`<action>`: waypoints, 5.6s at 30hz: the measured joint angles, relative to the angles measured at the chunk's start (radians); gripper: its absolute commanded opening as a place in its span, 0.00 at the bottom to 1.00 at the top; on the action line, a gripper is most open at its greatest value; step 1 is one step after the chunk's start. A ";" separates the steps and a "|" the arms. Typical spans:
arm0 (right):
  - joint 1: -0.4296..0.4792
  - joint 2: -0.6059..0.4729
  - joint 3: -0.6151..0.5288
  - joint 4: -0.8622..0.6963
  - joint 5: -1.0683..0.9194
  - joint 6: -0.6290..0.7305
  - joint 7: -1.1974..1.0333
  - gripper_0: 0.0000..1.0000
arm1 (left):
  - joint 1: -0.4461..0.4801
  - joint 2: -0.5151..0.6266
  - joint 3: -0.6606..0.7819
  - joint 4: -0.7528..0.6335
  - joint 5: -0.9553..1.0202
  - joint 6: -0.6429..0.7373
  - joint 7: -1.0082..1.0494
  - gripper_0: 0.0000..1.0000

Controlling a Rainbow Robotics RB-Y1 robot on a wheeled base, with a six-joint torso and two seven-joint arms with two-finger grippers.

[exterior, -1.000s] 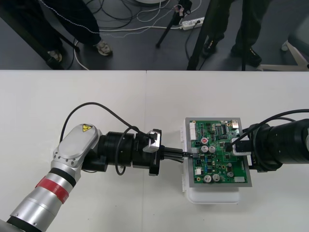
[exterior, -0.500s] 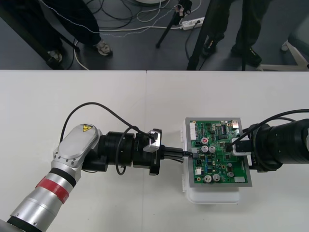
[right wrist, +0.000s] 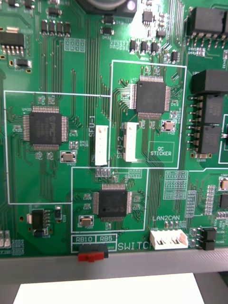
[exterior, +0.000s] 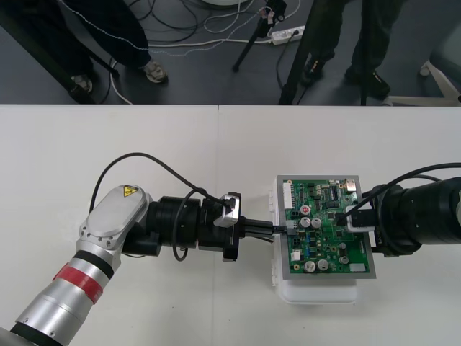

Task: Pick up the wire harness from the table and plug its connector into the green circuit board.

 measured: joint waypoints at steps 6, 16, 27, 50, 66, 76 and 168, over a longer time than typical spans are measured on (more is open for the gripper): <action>0.000 0.000 0.000 0.000 0.000 0.000 0.000 1.00 | 0.000 0.000 0.000 0.000 0.000 0.000 0.000 0.00; 0.000 0.002 0.000 0.000 0.001 0.000 0.000 1.00 | 0.000 0.001 0.000 0.000 0.005 0.000 0.000 0.00; 0.000 0.004 0.000 0.000 0.001 0.000 0.000 1.00 | 0.021 0.054 -0.006 -0.064 0.018 0.000 0.000 0.00; 0.000 0.005 0.000 0.000 0.002 -0.001 0.000 1.00 | 0.093 0.160 0.004 -0.134 0.107 -0.042 0.000 0.00; 0.000 0.005 0.000 0.000 0.002 -0.004 0.000 1.00 | 0.094 0.160 0.088 -0.135 0.034 -0.131 0.000 0.00; 0.000 0.008 0.000 0.000 0.004 -0.006 0.000 1.00 | 0.050 0.147 0.090 -0.029 0.031 -0.149 0.000 0.00; 0.000 0.020 0.000 0.000 0.017 -0.022 0.000 1.00 | 0.025 -0.022 0.076 -0.021 -0.064 -0.058 -0.001 0.00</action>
